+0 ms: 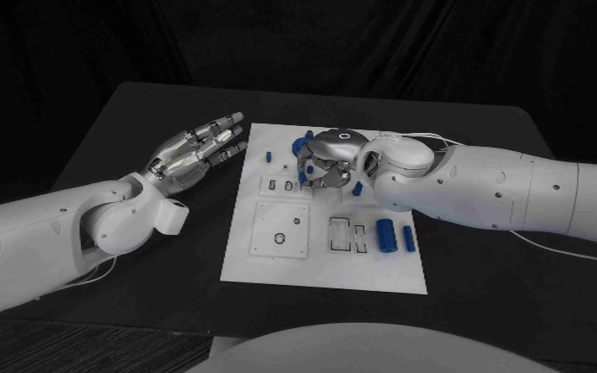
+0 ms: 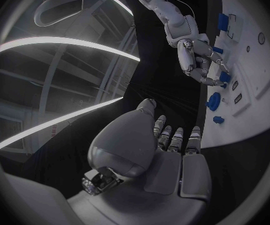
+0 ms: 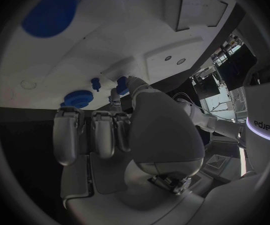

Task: Assemble the parts on the task board

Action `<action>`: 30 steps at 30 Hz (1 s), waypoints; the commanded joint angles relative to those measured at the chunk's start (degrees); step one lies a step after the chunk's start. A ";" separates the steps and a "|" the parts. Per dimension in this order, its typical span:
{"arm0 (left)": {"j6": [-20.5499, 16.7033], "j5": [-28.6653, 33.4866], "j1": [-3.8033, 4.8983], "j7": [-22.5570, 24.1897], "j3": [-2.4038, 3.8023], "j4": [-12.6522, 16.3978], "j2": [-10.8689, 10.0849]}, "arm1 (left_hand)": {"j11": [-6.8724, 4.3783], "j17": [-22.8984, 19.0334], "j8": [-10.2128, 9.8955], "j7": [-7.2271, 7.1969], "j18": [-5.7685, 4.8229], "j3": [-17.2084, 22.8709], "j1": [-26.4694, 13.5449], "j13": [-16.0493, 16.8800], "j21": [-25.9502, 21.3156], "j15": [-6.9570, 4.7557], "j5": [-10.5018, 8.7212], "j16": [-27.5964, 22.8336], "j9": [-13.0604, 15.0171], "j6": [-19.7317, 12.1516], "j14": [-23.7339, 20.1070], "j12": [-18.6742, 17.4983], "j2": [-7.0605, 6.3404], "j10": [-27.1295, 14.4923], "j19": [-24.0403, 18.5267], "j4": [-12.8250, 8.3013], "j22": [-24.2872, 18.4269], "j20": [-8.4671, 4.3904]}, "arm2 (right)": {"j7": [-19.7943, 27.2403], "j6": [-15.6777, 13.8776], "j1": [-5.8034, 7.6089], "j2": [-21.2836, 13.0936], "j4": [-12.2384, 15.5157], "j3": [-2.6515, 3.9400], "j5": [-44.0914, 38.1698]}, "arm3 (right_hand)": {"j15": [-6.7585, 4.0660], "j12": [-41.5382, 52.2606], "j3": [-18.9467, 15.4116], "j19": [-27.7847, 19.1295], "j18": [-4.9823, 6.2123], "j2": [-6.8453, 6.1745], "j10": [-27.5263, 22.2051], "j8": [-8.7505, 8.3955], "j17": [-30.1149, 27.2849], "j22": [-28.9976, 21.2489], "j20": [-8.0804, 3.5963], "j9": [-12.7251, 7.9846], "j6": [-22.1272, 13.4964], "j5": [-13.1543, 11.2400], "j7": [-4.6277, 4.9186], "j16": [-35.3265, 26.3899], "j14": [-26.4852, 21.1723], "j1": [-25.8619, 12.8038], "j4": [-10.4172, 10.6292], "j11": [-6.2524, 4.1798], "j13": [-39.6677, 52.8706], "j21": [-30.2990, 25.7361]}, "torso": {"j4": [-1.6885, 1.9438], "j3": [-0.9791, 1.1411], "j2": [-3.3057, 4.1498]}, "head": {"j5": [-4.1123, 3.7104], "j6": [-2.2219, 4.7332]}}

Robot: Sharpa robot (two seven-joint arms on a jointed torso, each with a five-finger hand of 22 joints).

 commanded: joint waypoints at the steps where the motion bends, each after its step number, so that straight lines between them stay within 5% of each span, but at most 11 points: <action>1: 0.87 0.01 -0.08 0.91 0.06 0.00 0.12 | 0.75 -0.30 0.71 -0.05 -0.31 2.24 0.48 0.15 -0.08 0.53 0.90 -0.35 0.79 -0.44 0.30 1.08 -0.22 -0.26 0.87 -0.83 0.14 0.21 | -2.41 2.46 -0.22 0.15 0.15 0.04 -0.69 | 0.17 0.95 1.25 2.84 -1.05 1.18 6.27 1.23 15.27 13.10 0.38 1.34 1.20 1.95 0.05 1.15 6.30 0.14 -0.59 0.45 15.06 -0.88 | -0.10 0.04 -0.07 | 0.08 -0.19; 17: 1.05 0.01 -0.18 0.98 0.06 -0.11 0.14 | 0.80 -0.30 0.69 -0.03 -0.31 2.38 0.47 0.14 -0.09 0.57 0.90 -0.35 0.78 -0.56 0.30 1.07 -0.16 -0.28 0.87 -0.91 0.14 0.25 | -2.88 3.08 -0.47 0.58 -0.14 0.04 -0.70 | 0.39 0.95 1.21 2.60 -0.92 1.09 6.27 0.50 15.27 12.92 0.66 1.29 0.77 1.65 0.36 1.15 6.30 -0.13 -1.35 0.64 15.06 -1.38 | -0.07 0.09 -0.01 | 0.14 -0.47; 30: 1.09 0.01 -0.25 0.96 0.06 -0.15 0.11 | 0.84 -0.31 0.68 0.00 -0.31 2.52 0.45 0.13 -0.08 0.61 0.90 -0.36 0.78 -0.58 0.29 1.05 -0.12 -0.31 0.87 -0.99 0.14 0.29 | -2.42 3.41 -0.53 0.85 -0.56 0.04 -0.70 | 0.66 0.95 -0.12 2.57 -0.85 1.16 6.27 -4.16 15.27 12.92 1.01 0.24 -4.10 -7.63 0.90 1.15 6.30 -2.88 -2.84 0.93 15.06 -1.81 | -0.04 0.06 -0.02 | 0.09 -0.65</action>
